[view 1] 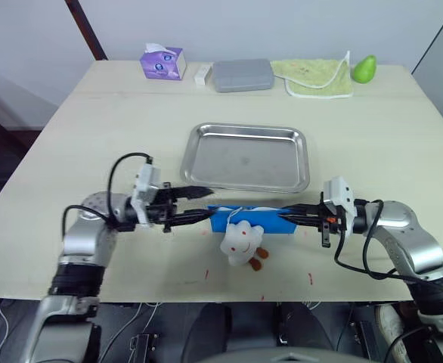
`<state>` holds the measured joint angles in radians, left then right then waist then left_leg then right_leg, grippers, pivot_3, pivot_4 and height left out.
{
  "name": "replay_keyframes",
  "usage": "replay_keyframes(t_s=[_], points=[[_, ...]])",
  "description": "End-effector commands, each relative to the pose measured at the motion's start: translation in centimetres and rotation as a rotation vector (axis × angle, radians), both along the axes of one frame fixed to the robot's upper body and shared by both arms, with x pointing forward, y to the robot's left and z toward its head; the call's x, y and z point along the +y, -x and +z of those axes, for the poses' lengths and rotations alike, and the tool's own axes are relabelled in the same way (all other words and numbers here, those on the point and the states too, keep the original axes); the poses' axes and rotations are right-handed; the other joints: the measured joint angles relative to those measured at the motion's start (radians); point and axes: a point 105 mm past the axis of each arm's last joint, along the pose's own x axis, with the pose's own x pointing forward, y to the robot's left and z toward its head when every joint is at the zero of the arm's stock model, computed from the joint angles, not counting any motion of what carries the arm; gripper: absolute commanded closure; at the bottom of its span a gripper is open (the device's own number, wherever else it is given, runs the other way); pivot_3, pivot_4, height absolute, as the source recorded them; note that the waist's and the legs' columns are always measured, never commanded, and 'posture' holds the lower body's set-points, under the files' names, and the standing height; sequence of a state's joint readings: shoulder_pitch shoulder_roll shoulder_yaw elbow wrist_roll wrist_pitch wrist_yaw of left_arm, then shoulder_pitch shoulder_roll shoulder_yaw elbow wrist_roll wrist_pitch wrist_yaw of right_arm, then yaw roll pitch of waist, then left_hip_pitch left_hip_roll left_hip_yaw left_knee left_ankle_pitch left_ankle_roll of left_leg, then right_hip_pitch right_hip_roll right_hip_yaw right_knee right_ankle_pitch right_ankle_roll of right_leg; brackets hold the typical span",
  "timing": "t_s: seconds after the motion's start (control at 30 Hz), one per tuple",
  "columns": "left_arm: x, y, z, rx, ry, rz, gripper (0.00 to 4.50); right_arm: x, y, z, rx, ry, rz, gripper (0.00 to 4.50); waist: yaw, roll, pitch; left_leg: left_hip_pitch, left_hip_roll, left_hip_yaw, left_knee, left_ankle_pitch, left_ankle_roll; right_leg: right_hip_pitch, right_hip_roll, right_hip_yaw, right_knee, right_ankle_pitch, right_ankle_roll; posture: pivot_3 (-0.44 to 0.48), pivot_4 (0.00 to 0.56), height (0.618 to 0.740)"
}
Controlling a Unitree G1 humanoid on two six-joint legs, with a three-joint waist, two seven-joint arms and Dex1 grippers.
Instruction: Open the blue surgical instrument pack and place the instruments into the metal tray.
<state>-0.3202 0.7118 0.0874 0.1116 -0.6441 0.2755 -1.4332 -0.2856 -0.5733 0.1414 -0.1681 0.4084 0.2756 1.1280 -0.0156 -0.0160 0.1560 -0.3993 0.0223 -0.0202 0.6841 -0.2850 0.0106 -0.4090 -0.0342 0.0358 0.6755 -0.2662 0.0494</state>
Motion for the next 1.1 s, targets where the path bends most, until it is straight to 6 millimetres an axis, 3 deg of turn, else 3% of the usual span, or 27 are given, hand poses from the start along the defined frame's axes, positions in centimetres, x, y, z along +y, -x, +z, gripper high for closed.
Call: replay_keyframes(t_s=[0.03,0.07,0.17,0.33,0.5,0.83,0.93,1.1], points=[[1.2,1.5,2.2,0.078,0.05,-0.014,0.38,-0.5,-0.3,0.8,-0.032,0.0,-0.009,4.5,0.002,0.0,0.0,0.0,0.0,0.0,0.0,0.0,0.0,0.0,0.0,0.0,0.0,0.0,0.0,0.0,0.15,0.74],[1.5,2.4,2.2,0.122,0.031,-0.035,0.05,-0.6,-0.4,0.8,-0.032,0.002,-0.014,4.5,0.0,-0.001,0.0,0.0,0.0,0.0,0.0,0.0,0.0,0.0,-0.001,0.0,0.0,0.0,0.0,0.0,0.15,0.74],[1.7,3.9,2.0,0.191,-0.004,-0.072,0.02,-0.9,-0.7,0.8,-0.03,0.004,-0.025,4.5,-0.002,0.001,0.001,0.0,0.0,0.0,0.0,0.0,0.0,0.0,0.0,0.0,0.0,0.0,0.0,0.0,0.15,0.74],[-0.4,5.7,-0.8,0.233,-0.094,-0.081,0.02,-1.3,-1.4,1.1,-0.038,0.011,-0.044,4.5,0.005,0.002,0.002,0.001,0.0,0.001,0.0,0.0,0.0,0.0,-0.001,0.001,-0.001,0.0,0.0,0.0,0.15,0.74],[-2.3,4.7,-3.1,0.275,-0.19,0.035,0.02,-1.3,-1.5,1.2,-0.04,0.016,-0.042,4.5,0.007,0.002,0.002,0.0,0.0,0.001,0.0,0.0,0.0,0.0,-0.001,0.001,0.0,0.0,0.0,0.0,0.15,0.74],[-5.4,3.1,-5.1,0.3,-0.196,0.037,0.02,-1.0,-1.2,1.6,-0.042,0.02,-0.035,4.5,0.005,0.003,0.002,0.001,-0.001,0.002,0.0,0.0,0.0,0.0,-0.001,0.002,0.0,0.0,0.0,0.0,0.15,0.74],[-6.0,2.9,-5.9,0.294,-0.207,0.016,0.87,-0.8,-1.1,1.6,-0.043,0.019,-0.034,4.5,0.006,0.003,0.002,0.001,-0.001,0.002,0.0,0.0,0.0,0.0,-0.001,0.002,0.0,0.0,0.0,0.0,0.15,0.74],[-6.6,2.5,-6.5,0.269,-0.218,-0.001,3.12,-0.6,-1.1,1.7,-0.043,0.014,-0.033,4.5,0.004,0.003,0.002,0.001,-0.001,0.002,0.0,0.0,0.0,0.0,0.0,0.002,0.0,0.0,0.0,0.0,0.15,0.74]])
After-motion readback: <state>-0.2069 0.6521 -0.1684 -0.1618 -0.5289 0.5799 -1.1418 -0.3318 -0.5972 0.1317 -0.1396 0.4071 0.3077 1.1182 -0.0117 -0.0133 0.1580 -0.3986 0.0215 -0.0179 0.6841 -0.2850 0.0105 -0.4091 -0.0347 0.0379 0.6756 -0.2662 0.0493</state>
